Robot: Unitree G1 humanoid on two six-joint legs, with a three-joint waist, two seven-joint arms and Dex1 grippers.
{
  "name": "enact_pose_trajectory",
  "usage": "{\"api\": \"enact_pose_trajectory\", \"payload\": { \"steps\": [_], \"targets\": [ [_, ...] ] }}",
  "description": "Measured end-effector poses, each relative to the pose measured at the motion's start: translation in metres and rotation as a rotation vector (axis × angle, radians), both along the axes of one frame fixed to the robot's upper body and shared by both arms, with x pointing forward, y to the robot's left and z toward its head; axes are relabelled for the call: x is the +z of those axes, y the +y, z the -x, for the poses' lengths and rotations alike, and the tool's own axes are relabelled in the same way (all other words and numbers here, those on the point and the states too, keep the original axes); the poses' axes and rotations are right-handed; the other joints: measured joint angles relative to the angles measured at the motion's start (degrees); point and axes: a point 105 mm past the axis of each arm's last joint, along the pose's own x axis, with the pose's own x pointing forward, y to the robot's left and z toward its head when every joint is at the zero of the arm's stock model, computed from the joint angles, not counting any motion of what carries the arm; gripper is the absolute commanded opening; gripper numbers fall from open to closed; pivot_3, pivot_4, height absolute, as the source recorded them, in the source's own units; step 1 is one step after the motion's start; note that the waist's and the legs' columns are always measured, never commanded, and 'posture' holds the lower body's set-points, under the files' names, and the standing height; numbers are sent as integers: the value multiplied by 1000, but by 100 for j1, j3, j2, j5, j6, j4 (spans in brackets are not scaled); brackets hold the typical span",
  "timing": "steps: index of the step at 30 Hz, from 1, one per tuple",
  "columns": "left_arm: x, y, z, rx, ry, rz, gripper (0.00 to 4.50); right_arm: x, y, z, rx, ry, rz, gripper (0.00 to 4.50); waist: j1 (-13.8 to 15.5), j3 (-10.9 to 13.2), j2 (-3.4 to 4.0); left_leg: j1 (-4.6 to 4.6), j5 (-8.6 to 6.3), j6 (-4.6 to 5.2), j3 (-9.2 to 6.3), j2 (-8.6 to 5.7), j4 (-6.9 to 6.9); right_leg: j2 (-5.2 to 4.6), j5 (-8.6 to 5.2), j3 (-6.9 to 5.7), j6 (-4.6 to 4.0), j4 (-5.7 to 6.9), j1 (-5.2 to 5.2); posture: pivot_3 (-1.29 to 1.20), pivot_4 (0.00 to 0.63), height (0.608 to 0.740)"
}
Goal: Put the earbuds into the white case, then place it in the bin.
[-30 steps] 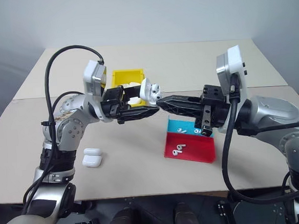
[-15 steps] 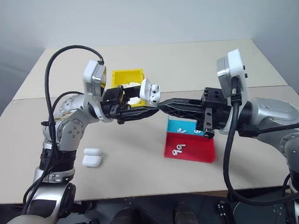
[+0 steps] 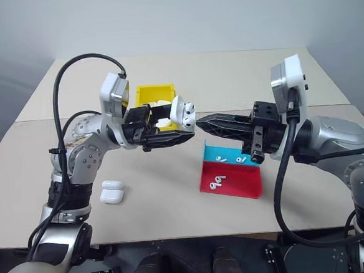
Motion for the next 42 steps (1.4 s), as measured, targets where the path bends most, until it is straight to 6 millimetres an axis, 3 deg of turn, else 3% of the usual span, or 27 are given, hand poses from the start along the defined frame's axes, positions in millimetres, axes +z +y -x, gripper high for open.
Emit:
{"api": "enact_pose_trajectory", "payload": {
  "steps": [18,27,42],
  "targets": [
    [-4,1,-5,11,26,1,2782,5,-4,2,-2,-15,-16,20,0,0,0,0,0,0,0,0,0,0,0,0,0,0,0,0,150,740],
    [-4,0,-4,6,27,-2,2782,5,1,10,60,-22,-13,20,0,0,0,0,0,0,0,0,0,0,0,0,0,0,0,0,150,740],
    [-4,1,-5,11,23,-6,2782,1,8,5,62,-15,-11,20,1,0,0,0,0,0,0,0,1,0,0,0,0,1,0,0,150,740]
  ]
}}
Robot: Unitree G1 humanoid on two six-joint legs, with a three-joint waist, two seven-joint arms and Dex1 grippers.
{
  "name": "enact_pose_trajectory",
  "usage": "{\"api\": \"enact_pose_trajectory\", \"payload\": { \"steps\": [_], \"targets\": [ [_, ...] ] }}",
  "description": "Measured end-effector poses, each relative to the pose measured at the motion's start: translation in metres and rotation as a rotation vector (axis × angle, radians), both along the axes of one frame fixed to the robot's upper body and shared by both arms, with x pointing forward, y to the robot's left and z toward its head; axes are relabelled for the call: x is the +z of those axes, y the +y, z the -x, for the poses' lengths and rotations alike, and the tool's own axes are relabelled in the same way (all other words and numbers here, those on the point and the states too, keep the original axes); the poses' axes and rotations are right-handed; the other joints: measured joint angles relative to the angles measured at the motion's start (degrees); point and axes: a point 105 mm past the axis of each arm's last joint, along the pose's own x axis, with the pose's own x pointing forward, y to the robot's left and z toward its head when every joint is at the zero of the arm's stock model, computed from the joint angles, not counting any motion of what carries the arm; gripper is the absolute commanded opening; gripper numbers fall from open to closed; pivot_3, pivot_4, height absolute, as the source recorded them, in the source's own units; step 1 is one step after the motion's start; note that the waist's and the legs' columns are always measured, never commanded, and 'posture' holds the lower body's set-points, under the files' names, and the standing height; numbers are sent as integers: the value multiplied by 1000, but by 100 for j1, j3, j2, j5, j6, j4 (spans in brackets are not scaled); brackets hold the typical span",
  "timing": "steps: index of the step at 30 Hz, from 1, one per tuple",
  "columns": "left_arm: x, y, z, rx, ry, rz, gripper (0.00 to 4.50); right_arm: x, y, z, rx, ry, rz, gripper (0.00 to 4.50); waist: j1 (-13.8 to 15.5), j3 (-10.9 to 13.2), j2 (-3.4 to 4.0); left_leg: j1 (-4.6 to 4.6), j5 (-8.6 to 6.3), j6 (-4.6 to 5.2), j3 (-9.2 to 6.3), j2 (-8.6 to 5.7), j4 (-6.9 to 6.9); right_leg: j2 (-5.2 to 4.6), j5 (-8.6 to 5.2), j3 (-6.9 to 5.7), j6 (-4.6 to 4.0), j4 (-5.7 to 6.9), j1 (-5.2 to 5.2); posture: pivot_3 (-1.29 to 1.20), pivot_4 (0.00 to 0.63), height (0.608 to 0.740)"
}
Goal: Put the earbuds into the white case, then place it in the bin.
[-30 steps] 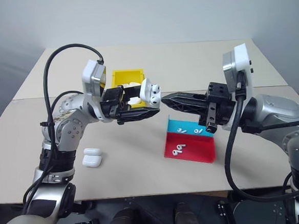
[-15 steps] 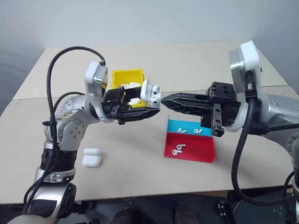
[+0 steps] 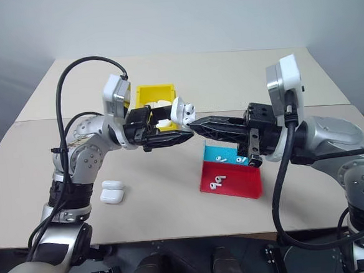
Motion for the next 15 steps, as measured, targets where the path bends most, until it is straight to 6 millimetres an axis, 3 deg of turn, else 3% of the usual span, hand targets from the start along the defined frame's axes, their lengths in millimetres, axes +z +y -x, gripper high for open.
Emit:
{"api": "enact_pose_trajectory", "payload": {
  "steps": [15],
  "targets": [
    [0,0,0,-1,-1,-1,2782,-1,-2,-4,-20,6,-2,20,-1,0,0,0,0,0,0,0,0,0,0,0,0,0,0,0,150,740]
  ]
}}
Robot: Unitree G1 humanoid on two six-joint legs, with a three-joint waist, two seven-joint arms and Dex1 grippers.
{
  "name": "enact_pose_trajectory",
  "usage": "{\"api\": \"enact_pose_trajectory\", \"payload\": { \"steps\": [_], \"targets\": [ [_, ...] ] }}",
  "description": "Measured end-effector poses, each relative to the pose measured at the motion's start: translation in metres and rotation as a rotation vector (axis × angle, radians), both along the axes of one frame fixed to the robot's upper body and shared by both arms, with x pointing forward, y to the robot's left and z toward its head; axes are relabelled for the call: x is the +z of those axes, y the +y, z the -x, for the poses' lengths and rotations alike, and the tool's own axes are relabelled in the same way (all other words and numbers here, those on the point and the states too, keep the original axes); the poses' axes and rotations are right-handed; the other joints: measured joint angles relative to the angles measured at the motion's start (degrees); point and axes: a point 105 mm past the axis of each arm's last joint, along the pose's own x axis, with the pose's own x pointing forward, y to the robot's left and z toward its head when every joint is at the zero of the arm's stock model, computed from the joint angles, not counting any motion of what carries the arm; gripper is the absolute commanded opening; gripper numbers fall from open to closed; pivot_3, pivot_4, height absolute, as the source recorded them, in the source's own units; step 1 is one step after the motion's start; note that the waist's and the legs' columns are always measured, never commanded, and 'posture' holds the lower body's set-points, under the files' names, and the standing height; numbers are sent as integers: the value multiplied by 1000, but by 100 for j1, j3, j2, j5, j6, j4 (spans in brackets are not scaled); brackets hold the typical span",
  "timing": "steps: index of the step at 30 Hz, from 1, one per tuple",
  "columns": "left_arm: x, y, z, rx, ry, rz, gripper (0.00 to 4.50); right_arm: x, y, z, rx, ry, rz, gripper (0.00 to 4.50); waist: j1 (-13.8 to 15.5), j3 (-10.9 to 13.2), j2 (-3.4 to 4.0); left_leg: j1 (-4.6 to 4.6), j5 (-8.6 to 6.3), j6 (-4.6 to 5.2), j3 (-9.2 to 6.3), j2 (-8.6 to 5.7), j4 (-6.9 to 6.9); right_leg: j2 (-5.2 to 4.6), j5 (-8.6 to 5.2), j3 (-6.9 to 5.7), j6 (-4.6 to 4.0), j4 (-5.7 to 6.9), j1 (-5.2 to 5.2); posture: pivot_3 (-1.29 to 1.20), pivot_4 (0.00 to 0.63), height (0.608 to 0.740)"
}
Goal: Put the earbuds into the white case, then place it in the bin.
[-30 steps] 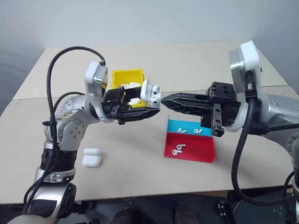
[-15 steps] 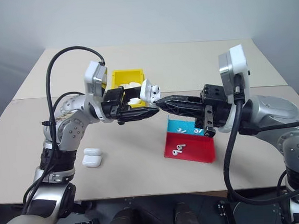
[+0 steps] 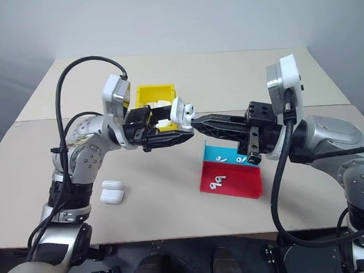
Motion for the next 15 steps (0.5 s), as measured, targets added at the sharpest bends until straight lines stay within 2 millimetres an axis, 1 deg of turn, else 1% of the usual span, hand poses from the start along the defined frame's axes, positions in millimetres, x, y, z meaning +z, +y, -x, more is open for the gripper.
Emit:
{"api": "enact_pose_trajectory", "payload": {
  "steps": [15],
  "targets": [
    [1,0,2,-10,-8,-2,2782,-4,0,-4,-11,5,12,20,0,0,0,0,0,0,0,0,0,0,0,0,0,0,0,0,150,740]
  ]
}}
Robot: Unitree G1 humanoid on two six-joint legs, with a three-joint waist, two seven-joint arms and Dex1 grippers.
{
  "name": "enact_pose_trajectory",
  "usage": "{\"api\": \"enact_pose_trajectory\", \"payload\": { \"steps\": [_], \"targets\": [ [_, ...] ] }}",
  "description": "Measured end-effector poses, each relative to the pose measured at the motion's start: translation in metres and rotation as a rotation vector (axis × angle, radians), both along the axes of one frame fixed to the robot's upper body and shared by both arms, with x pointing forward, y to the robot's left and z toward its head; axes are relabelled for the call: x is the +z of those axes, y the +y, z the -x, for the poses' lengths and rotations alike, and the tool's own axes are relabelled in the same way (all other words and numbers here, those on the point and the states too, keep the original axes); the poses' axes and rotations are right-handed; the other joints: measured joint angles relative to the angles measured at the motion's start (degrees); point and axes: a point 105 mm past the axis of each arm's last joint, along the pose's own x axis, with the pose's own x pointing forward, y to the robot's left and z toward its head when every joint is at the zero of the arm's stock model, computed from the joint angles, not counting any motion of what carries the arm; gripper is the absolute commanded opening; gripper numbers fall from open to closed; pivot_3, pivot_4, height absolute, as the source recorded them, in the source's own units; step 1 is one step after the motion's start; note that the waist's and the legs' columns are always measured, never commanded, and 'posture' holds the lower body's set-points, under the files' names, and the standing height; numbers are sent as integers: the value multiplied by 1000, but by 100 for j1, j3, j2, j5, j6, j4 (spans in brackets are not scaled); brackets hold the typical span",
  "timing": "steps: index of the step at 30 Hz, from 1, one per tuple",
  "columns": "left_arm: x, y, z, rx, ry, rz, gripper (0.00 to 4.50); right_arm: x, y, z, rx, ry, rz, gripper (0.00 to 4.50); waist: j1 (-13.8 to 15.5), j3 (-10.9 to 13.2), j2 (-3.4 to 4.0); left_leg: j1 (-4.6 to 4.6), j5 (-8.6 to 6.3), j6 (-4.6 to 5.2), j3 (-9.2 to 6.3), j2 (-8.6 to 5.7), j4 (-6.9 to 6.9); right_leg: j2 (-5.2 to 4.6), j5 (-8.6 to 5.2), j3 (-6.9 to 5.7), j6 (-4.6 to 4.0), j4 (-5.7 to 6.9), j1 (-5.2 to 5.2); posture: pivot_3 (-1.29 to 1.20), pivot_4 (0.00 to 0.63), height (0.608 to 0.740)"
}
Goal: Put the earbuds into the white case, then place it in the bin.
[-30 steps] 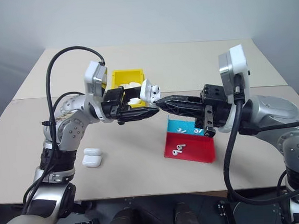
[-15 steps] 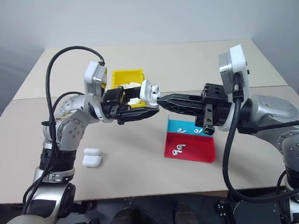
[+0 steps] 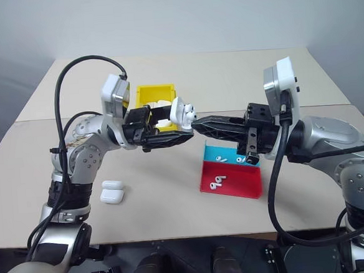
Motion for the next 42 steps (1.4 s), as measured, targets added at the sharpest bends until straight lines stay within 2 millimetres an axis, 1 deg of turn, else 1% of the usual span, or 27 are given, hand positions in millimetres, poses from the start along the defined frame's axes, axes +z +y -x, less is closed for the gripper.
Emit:
{"api": "enact_pose_trajectory", "payload": {
  "steps": [18,22,26,28,32,36,39,42],
  "targets": [
    [-1,0,-1,7,2,-4,2782,2,-2,1,1,-15,7,20,1,0,0,0,0,0,0,0,0,0,0,0,0,0,0,0,150,740],
    [-5,0,-5,26,4,-19,2782,11,-8,2,-3,-50,19,20,2,0,0,0,0,0,0,0,0,0,0,0,0,0,0,0,150,740],
    [-11,-3,-10,43,17,-31,2782,28,-8,2,25,-116,53,20,-7,0,0,3,0,0,2,0,-1,0,0,1,0,1,0,0,150,740],
    [-15,-6,-13,53,20,-38,2782,36,-5,-4,36,-148,87,20,-21,0,1,5,0,0,4,0,0,1,0,2,0,2,0,0,150,740],
    [-22,-10,-15,57,21,-54,2782,44,7,-19,45,-181,181,20,-19,0,2,2,0,0,5,1,-1,1,0,3,0,1,-3,0,150,740],
    [-24,-15,-15,55,14,-52,2782,53,30,-32,101,-225,309,20,-14,0,3,-5,0,0,9,2,0,1,0,4,0,2,-14,0,150,740],
    [-25,-17,-15,48,16,-50,2782,52,41,-38,123,-232,382,20,-5,0,3,-9,-1,2,9,1,-1,0,0,2,0,1,-15,0,150,740],
    [-25,-18,-15,51,13,-49,2782,44,48,-44,145,-220,476,20,23,0,3,-15,-1,2,8,1,3,-2,0,-1,0,0,-17,0,150,740]
  ]
}}
